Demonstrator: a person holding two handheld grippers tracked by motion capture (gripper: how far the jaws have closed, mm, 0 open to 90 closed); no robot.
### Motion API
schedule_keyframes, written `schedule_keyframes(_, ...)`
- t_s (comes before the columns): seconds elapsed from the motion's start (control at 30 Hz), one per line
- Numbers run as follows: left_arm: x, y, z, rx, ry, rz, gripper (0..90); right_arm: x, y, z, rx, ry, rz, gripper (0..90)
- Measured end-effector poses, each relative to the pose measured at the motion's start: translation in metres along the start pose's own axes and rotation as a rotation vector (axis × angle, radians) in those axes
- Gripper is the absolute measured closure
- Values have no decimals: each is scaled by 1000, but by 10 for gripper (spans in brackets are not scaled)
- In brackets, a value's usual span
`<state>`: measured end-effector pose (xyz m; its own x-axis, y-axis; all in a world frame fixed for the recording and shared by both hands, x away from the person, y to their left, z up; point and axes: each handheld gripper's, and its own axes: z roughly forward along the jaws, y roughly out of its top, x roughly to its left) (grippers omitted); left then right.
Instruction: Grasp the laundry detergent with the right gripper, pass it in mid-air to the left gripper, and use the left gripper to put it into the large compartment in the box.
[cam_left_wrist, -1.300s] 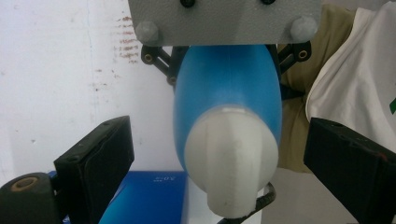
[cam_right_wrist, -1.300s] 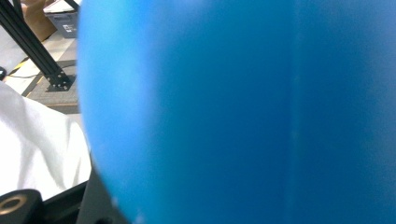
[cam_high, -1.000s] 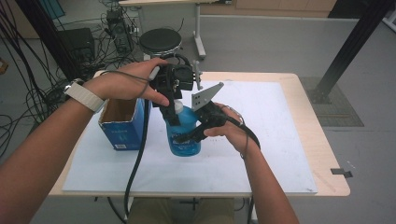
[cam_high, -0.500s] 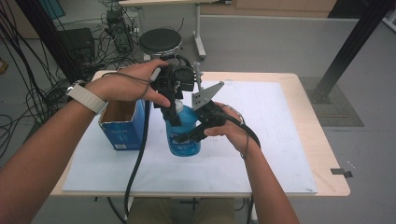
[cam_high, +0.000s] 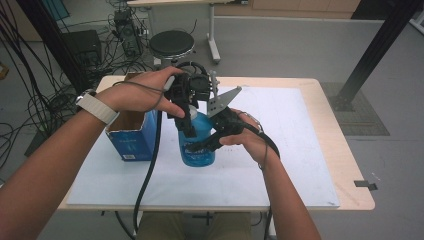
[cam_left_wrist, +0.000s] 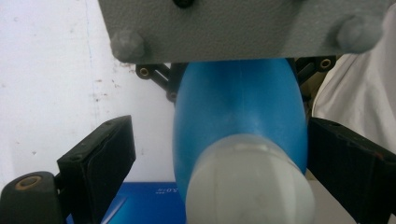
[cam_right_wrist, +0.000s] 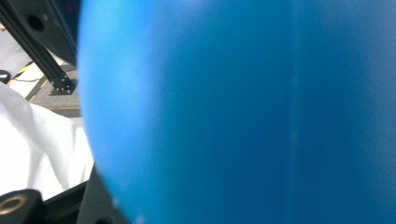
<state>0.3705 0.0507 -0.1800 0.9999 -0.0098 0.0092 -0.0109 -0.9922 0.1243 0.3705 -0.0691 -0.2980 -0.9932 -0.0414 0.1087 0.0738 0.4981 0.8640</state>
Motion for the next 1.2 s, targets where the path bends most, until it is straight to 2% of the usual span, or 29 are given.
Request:
schedule_keyframes(0.57,-3,1,7,-7,6,22,154,1,3,-2,-3,-10,-24,432)
schedule_keyframes(0.6,-3,1,7,-6,7,22,154,2,4,-2,-7,-5,-7,432)
schedule_keyframes(1.03,-4,2,10,-5,-1,33,193,3,5,-3,-9,0,-7,432)
schedule_keyframes(1.2,-5,2,10,-4,-6,40,239,3,5,-3,-10,0,-7,432)
